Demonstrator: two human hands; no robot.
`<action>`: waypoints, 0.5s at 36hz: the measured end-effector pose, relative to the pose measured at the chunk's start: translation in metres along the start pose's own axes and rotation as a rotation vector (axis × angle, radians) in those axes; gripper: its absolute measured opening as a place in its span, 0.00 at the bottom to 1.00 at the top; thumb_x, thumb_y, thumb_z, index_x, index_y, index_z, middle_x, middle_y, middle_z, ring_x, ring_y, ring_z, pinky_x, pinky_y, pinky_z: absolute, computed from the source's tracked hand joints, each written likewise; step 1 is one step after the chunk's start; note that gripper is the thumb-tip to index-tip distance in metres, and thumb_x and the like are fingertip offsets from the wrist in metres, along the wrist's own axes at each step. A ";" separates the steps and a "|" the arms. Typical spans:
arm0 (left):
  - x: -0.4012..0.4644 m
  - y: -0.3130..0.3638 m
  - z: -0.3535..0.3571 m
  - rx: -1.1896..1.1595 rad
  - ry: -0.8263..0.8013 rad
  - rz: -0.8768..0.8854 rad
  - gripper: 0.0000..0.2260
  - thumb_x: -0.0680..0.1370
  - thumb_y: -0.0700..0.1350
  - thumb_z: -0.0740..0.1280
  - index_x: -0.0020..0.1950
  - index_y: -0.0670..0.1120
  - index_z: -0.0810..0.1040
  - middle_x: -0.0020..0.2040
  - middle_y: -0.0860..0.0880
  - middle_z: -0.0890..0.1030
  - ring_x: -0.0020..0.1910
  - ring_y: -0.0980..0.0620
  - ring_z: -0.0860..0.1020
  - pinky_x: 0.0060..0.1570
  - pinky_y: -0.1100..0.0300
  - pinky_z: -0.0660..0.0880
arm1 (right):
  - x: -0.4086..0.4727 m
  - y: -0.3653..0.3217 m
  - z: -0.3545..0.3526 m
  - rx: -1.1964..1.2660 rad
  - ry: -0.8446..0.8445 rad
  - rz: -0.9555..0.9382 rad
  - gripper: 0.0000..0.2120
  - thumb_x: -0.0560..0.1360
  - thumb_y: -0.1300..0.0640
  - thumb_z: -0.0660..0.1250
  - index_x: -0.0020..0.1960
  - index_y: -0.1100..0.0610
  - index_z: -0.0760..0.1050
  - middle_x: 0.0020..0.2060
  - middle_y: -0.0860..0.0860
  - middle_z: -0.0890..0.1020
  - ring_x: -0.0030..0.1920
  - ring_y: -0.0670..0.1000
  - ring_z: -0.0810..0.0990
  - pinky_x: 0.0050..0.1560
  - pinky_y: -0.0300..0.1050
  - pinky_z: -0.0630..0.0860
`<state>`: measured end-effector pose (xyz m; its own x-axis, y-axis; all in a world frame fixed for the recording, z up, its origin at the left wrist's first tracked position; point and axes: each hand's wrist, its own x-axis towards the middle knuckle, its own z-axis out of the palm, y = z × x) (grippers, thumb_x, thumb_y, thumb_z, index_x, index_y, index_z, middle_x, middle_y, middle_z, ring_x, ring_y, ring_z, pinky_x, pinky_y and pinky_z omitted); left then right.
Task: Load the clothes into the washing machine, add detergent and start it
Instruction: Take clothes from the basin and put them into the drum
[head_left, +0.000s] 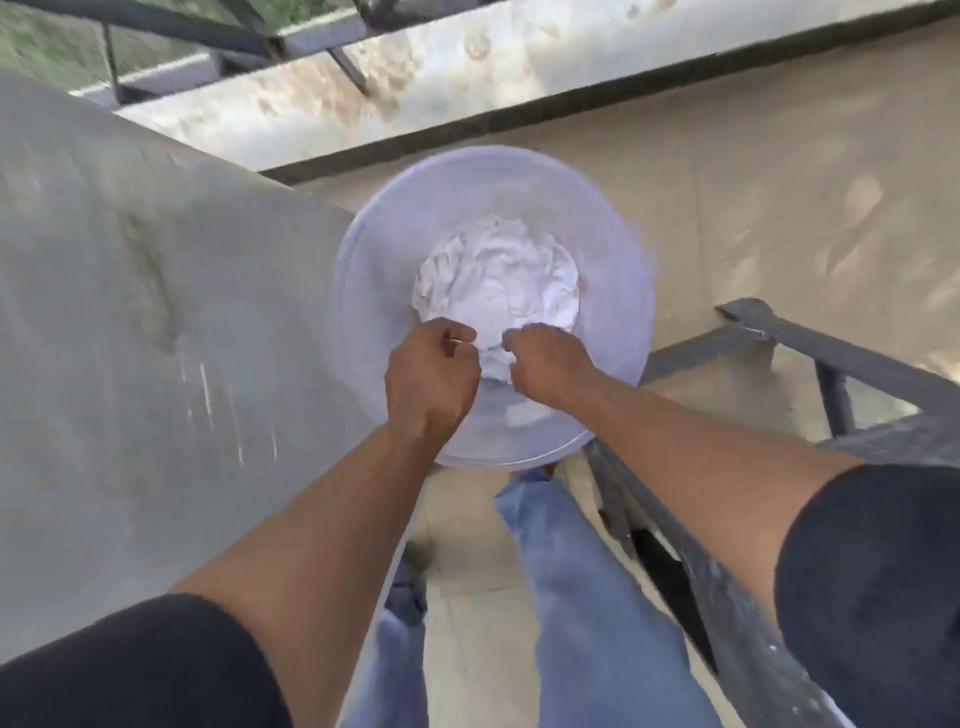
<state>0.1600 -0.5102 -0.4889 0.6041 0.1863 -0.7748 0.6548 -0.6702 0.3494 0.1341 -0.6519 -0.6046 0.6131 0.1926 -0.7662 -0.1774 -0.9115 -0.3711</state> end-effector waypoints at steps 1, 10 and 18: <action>0.006 -0.002 0.003 -0.015 -0.004 0.000 0.11 0.81 0.42 0.66 0.59 0.51 0.86 0.52 0.53 0.86 0.53 0.50 0.82 0.53 0.60 0.74 | 0.011 0.000 0.004 -0.039 0.015 -0.009 0.14 0.75 0.61 0.65 0.60 0.59 0.76 0.56 0.59 0.80 0.57 0.63 0.80 0.48 0.51 0.77; 0.042 -0.029 0.010 -0.109 -0.009 -0.039 0.10 0.80 0.44 0.66 0.55 0.54 0.86 0.50 0.55 0.87 0.52 0.51 0.85 0.61 0.50 0.81 | 0.080 0.003 0.046 -0.243 0.141 0.052 0.24 0.70 0.60 0.77 0.62 0.54 0.70 0.55 0.57 0.73 0.47 0.58 0.79 0.36 0.49 0.64; 0.035 -0.038 0.002 -0.180 0.001 -0.139 0.11 0.74 0.50 0.65 0.51 0.58 0.85 0.49 0.56 0.87 0.52 0.50 0.85 0.61 0.44 0.82 | 0.073 -0.003 0.029 -0.062 0.258 0.074 0.13 0.76 0.63 0.64 0.60 0.55 0.75 0.57 0.58 0.72 0.54 0.60 0.75 0.42 0.50 0.67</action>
<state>0.1560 -0.4798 -0.5305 0.5025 0.2686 -0.8218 0.8024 -0.4988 0.3276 0.1568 -0.6243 -0.6744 0.7773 0.0326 -0.6283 -0.1866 -0.9418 -0.2797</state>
